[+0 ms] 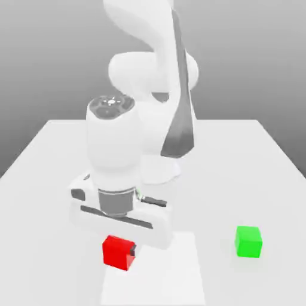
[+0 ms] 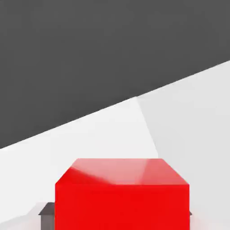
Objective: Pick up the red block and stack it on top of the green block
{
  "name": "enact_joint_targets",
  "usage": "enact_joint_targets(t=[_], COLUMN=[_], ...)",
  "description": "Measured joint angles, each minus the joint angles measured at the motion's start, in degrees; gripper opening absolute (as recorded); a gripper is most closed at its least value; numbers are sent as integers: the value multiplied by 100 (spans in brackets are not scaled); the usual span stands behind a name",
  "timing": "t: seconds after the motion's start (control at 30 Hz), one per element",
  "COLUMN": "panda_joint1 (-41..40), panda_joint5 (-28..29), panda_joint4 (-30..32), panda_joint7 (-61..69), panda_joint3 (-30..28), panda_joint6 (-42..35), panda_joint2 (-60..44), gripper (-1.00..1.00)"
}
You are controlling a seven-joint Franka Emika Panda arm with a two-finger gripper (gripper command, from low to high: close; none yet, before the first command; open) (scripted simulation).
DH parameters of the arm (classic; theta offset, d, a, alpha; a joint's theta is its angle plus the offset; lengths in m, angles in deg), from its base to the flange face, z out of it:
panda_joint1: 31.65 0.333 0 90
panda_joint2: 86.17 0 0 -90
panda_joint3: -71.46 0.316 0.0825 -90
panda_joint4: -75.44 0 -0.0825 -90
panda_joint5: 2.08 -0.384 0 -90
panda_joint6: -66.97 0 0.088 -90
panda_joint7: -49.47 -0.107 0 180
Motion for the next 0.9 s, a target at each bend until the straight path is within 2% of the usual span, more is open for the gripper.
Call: enact_joint_targets(t=[0.43, 0.77, 0.9], panda_joint1=[1485, 2432, 2418], panda_joint5=[-244, 21, 263], panda_joint4=[349, 619, 603], panda_joint7=[-3355, -6232, -6632], panda_joint3=[672, 1179, 1164], panda_joint6=[-213, -336, -62], panda_joint2=[637, 962, 675], gripper=[-100, -100, -100])
